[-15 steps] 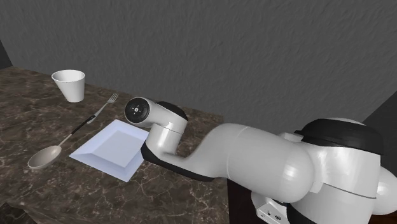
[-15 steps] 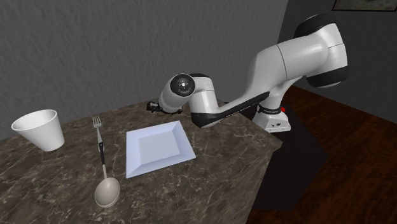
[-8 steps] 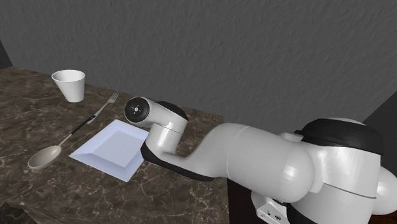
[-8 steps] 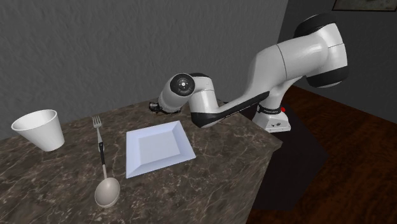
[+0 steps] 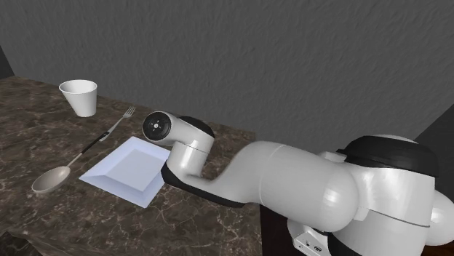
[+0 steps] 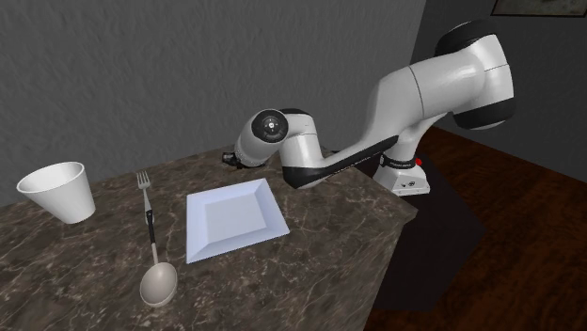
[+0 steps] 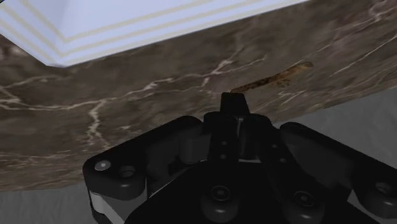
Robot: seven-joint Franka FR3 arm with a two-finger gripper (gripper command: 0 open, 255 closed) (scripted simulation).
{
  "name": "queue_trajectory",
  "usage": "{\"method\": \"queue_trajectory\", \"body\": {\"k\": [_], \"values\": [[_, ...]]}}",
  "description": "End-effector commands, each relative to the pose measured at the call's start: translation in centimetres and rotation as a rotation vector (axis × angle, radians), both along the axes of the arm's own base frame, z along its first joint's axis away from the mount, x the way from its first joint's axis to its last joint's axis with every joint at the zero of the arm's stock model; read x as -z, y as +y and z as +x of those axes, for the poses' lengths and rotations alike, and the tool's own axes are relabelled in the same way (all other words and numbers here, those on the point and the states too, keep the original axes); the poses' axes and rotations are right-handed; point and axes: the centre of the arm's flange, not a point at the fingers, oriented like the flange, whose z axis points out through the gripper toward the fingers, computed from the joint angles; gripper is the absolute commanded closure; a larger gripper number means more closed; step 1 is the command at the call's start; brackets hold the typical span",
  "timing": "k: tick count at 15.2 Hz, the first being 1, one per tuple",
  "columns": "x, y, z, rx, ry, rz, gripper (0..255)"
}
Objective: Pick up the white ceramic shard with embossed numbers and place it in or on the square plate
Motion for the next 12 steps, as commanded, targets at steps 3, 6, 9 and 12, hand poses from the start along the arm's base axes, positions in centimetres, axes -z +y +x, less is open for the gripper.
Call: {"method": "queue_trajectory", "body": {"k": [3,6,9,12], "values": [[-5.8,-5.0,4.4,-0.153,0.302,0.310,0],[-7.5,-9.5,9.6,-0.279,0.549,0.563,0],[-5.9,-9.5,9.6,-0.279,0.549,0.563,0],[-4.3,-9.6,9.6,-0.279,0.549,0.563,0]]}}
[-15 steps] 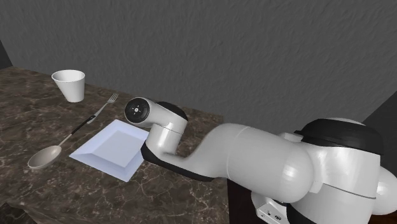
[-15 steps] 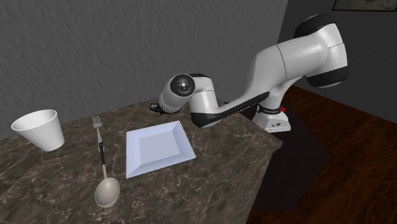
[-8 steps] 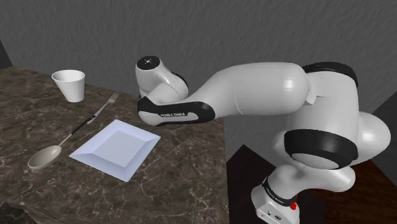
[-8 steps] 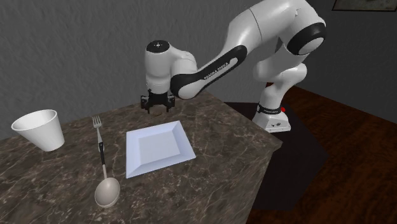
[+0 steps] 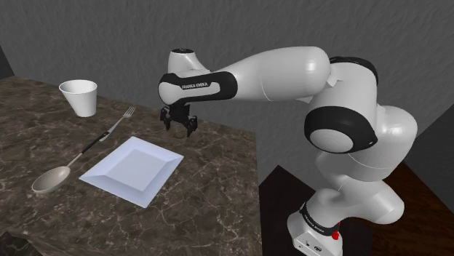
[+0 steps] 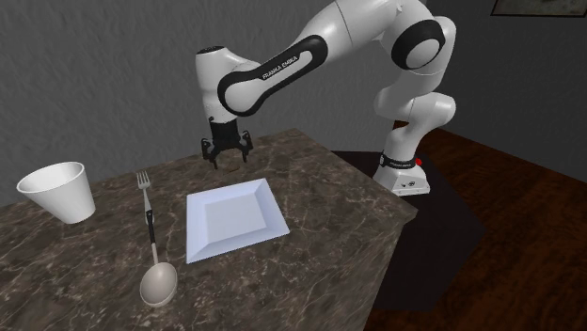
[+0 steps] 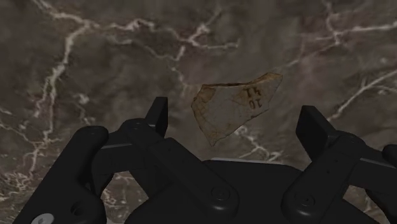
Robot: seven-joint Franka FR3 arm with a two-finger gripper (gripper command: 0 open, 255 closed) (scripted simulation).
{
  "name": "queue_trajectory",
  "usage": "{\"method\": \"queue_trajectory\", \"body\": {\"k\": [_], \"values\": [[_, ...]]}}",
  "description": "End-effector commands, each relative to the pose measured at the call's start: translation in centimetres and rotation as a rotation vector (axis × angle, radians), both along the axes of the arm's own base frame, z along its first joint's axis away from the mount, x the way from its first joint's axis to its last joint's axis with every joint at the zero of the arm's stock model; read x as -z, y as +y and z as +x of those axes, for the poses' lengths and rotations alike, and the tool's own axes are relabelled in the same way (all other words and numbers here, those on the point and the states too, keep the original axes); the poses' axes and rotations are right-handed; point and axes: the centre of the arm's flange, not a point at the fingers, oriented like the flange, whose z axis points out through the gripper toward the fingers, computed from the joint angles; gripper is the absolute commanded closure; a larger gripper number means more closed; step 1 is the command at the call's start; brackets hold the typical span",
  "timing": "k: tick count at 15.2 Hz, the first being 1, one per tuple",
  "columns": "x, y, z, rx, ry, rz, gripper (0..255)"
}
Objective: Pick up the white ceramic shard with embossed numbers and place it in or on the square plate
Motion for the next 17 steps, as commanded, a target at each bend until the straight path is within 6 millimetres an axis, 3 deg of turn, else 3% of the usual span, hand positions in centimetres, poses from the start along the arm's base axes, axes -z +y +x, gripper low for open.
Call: {"method": "queue_trajectory", "body": {"k": [1,8,9,17], "values": [[0.90,-0.07,0.08,-0.001,0.001,0.002,0],[0.89,-0.07,0.08,-0.001,0.001,0.002,0],[0.89,-0.07,0.08,-0.001,0.001,0.002,255],[0.89,-0.08,0.08,-0.001,0.001,0.002,255]]}}
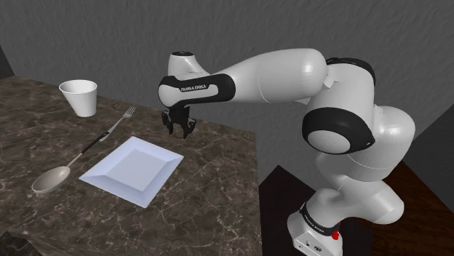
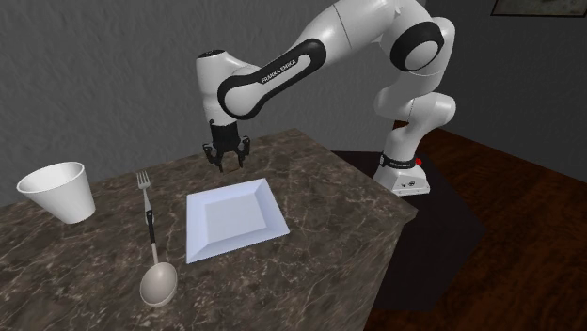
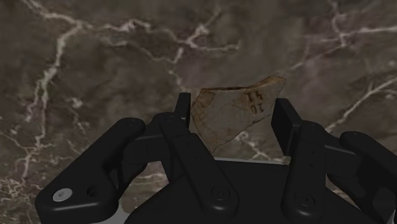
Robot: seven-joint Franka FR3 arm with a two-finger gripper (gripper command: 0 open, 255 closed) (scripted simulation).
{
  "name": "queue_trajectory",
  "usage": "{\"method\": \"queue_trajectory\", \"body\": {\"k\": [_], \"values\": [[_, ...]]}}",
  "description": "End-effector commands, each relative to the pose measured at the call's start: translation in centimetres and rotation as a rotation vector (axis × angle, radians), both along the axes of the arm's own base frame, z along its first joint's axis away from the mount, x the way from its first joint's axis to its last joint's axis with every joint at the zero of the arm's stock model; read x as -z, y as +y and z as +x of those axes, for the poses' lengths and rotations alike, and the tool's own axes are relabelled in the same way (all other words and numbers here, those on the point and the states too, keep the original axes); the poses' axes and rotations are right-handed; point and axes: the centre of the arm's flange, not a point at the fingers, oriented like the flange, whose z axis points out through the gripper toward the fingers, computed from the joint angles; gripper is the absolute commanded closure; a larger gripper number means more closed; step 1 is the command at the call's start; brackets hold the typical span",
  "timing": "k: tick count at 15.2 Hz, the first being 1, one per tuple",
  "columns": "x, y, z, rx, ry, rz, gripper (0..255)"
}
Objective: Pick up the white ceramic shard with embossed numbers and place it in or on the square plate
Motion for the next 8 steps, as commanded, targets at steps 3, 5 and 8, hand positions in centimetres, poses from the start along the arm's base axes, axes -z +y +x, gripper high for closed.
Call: {"method": "queue_trajectory", "body": {"k": [3,5,8], "values": [[-1.0,0.0,0.0,0.000,0.000,0.000,255],[-2.1,0.0,0.0,0.000,0.000,0.000,255],[-3.7,0.0,0.0,0.000,0.000,0.000,255]]}}
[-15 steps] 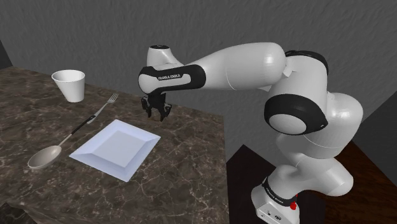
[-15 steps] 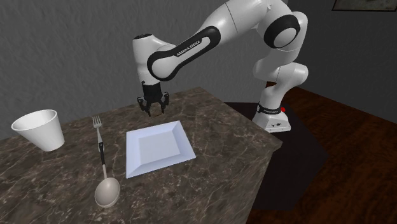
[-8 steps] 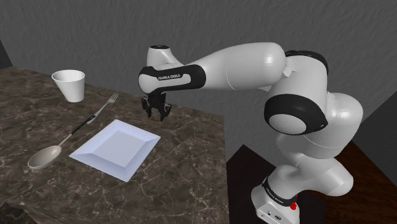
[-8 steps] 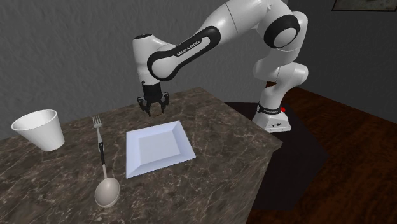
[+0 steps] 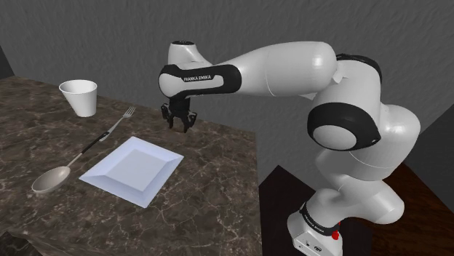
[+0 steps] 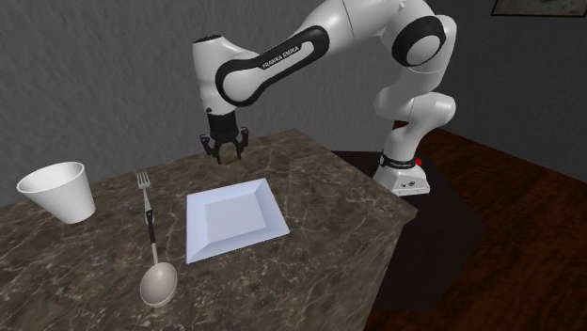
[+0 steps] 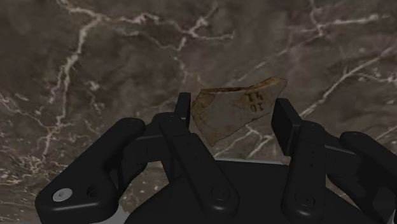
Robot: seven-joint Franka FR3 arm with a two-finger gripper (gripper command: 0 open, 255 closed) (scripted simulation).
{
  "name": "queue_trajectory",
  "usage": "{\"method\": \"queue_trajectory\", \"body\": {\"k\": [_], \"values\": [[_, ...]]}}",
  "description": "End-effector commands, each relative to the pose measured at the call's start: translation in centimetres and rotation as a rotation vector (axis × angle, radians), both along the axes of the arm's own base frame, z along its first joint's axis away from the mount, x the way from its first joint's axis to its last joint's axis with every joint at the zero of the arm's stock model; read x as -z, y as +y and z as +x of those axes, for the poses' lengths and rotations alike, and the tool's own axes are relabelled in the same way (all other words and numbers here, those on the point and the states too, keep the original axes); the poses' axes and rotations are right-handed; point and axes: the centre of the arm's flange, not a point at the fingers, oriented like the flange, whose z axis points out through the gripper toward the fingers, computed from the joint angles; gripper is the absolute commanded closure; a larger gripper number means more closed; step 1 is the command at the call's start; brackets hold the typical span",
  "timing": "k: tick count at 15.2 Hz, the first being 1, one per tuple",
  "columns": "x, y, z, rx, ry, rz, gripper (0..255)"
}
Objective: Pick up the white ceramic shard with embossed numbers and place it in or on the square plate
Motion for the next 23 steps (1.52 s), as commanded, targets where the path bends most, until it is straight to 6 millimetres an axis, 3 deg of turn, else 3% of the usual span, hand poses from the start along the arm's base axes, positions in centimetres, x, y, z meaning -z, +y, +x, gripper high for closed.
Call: {"method": "queue_trajectory", "body": {"k": [1,11,18,19,20,23], "values": [[-1.0,0.0,-0.1,0.000,0.000,0.000,255],[-5.9,0.0,-0.1,0.000,0.000,0.000,255],[-6.3,8.7,-3.1,0.000,0.000,0.000,255],[-6.2,7.6,-2.5,-0.001,0.000,0.000,255],[-6.2,7.6,-2.5,-0.001,0.000,0.000,0],[-2.5,7.2,-0.3,0.034,0.050,-0.004,0]]}}
